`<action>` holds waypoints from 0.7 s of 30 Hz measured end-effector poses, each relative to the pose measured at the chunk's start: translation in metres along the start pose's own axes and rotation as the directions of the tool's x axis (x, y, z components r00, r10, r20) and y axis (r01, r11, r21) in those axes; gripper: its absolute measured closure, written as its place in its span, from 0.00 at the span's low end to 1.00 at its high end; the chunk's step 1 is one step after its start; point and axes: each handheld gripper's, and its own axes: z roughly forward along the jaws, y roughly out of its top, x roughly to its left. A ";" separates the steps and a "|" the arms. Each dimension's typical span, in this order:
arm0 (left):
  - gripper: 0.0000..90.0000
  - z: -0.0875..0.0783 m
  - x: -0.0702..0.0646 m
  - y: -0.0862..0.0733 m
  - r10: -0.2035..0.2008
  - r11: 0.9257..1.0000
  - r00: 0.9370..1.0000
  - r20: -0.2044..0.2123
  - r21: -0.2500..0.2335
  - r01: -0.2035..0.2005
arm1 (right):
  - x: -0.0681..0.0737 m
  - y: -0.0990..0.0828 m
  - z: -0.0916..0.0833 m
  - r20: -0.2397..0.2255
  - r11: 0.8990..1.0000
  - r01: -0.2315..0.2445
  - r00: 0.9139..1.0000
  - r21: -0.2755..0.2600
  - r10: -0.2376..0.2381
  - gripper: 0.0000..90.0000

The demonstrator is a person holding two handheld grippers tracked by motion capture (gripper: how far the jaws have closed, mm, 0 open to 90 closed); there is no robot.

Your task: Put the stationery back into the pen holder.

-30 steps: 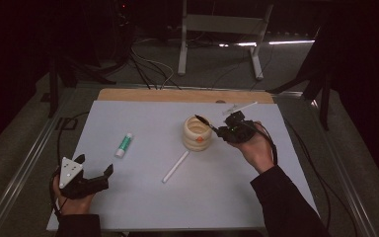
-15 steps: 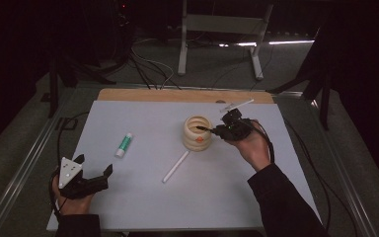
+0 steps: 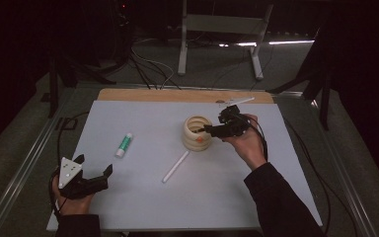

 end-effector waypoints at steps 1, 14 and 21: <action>0.00 0.000 0.000 0.000 0.000 1.000 1.000 0.000 0.001 0.000 | -0.001 -0.001 0.000 0.001 1.000 -0.009 1.000 -0.003 0.009 0.27; 0.00 0.001 -0.001 0.000 0.003 1.000 1.000 0.001 0.002 -0.003 | -0.009 -0.012 -0.012 0.024 0.994 -0.020 0.999 -0.111 0.023 0.00; 0.00 0.001 -0.001 0.000 0.002 1.000 1.000 0.002 0.003 -0.002 | -0.013 -0.020 -0.018 0.028 0.990 -0.026 0.999 -0.141 0.031 0.00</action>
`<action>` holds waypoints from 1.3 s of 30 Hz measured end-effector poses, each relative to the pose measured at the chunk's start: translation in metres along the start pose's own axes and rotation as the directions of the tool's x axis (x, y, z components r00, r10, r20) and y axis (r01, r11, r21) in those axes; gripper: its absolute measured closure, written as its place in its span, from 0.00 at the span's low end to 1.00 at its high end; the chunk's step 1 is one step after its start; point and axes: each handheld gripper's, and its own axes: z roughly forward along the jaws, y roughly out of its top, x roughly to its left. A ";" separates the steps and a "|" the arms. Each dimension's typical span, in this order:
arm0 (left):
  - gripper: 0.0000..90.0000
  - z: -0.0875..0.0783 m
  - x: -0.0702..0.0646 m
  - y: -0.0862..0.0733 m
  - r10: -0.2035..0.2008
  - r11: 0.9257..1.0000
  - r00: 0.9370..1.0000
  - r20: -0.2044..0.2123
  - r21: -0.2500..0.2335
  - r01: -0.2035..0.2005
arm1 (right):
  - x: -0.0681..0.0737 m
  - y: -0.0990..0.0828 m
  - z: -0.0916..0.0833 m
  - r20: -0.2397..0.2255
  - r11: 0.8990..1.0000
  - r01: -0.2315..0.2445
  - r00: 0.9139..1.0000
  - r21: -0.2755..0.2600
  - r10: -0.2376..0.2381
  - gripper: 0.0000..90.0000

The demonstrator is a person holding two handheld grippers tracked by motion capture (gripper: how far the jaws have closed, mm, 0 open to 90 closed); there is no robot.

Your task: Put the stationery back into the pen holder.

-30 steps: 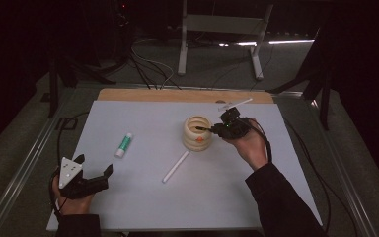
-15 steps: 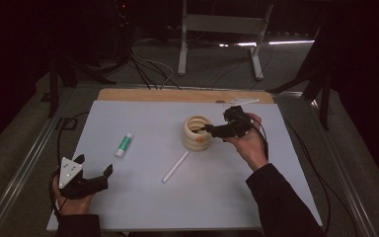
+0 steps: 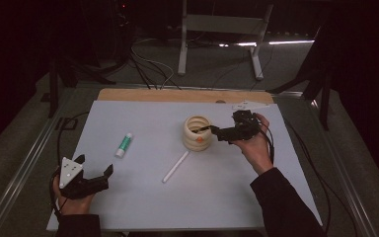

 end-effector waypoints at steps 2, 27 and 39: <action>0.00 0.000 0.000 0.000 0.000 1.000 1.000 0.000 0.000 0.000 | -0.003 -0.005 -0.004 0.007 1.000 0.003 1.000 -0.020 -0.003 0.00; 0.00 0.001 -0.001 0.000 0.000 1.000 1.000 -0.002 0.008 0.000 | -0.012 -0.051 -0.035 0.036 0.988 0.043 0.999 -0.147 -0.038 0.00; 0.00 0.000 -0.001 0.000 -0.004 1.000 1.000 -0.003 0.005 0.004 | -0.025 -0.092 -0.046 0.079 0.983 0.017 0.997 -0.185 -0.003 0.02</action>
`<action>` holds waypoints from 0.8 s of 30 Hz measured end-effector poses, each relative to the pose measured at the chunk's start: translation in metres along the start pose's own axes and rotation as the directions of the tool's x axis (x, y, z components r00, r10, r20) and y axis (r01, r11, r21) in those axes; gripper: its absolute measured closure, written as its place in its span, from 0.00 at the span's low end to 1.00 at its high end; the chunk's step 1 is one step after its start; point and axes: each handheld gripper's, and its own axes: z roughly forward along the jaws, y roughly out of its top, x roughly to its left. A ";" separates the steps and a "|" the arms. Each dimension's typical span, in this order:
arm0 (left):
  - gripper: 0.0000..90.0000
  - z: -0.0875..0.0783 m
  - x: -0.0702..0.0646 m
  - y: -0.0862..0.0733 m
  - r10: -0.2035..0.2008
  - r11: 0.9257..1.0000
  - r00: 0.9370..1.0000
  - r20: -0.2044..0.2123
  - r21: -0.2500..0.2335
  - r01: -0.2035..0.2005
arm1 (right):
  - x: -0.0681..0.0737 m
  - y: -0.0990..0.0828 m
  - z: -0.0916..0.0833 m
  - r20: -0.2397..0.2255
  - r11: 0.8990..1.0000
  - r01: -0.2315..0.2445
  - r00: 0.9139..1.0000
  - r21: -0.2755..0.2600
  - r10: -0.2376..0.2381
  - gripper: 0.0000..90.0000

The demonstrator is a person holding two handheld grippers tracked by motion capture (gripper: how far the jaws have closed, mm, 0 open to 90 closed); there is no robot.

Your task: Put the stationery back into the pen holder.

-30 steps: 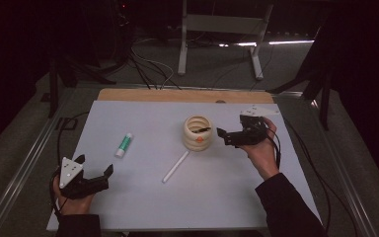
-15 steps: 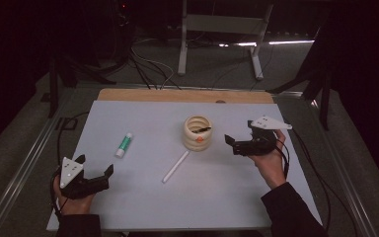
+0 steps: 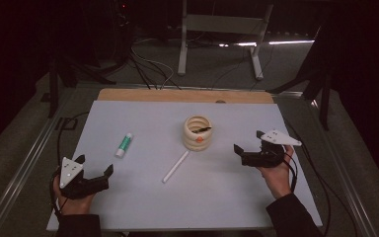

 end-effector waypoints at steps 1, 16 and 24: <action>0.00 0.000 0.000 0.000 0.000 1.000 1.000 0.000 0.001 0.000 | -0.001 -0.003 -0.002 0.003 1.000 -0.004 1.000 -0.004 0.004 0.02; 0.00 0.000 -0.001 0.001 0.003 1.000 1.000 0.000 0.000 -0.003 | -0.013 -0.038 -0.031 0.037 0.999 -0.029 0.999 -0.026 0.030 0.00; 0.00 -0.001 -0.003 0.002 0.011 1.000 1.000 0.008 0.006 -0.011 | -0.014 -0.045 -0.036 0.039 0.998 -0.034 0.999 -0.054 0.036 0.00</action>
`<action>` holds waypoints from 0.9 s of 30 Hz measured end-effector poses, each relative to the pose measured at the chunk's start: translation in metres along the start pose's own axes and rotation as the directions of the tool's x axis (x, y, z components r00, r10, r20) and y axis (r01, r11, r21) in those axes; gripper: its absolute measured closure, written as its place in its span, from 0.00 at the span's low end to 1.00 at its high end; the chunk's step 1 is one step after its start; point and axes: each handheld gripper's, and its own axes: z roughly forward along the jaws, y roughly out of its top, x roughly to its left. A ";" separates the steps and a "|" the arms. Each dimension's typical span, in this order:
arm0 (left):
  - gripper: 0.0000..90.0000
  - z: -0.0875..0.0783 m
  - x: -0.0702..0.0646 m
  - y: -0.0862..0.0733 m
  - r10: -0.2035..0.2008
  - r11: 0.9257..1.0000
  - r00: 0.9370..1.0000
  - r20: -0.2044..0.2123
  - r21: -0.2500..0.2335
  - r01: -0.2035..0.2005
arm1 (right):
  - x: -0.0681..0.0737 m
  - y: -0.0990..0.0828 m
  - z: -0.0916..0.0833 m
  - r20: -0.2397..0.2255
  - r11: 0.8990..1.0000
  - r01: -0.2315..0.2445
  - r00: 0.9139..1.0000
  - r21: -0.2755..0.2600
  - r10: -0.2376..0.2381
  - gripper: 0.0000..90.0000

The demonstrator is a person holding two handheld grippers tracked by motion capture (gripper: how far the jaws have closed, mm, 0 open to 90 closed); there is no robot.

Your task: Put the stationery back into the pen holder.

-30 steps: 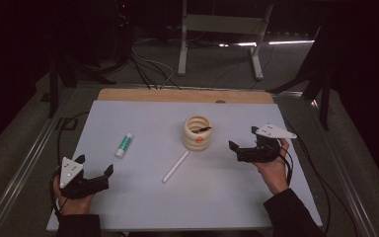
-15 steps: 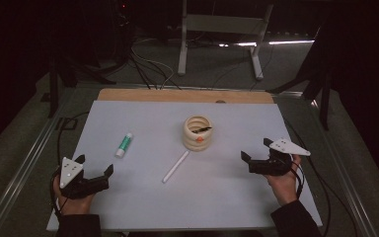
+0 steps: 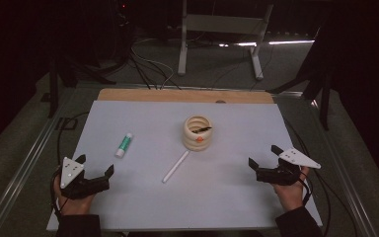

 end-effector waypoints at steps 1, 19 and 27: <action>0.00 0.000 0.000 0.000 0.004 1.000 1.000 0.001 0.003 -0.004 | 0.000 -0.001 0.001 0.001 1.000 0.001 1.000 0.000 -0.001 0.00; 0.00 0.015 -0.009 0.021 0.019 0.998 0.999 0.026 0.066 -0.021 | -0.004 -0.005 0.005 -0.017 0.999 -0.033 0.999 -0.004 0.033 0.00; 0.00 0.034 -0.010 0.030 0.043 0.992 0.999 0.028 0.116 -0.046 | -0.003 -0.005 0.005 -0.026 0.999 -0.034 0.999 -0.007 0.034 0.00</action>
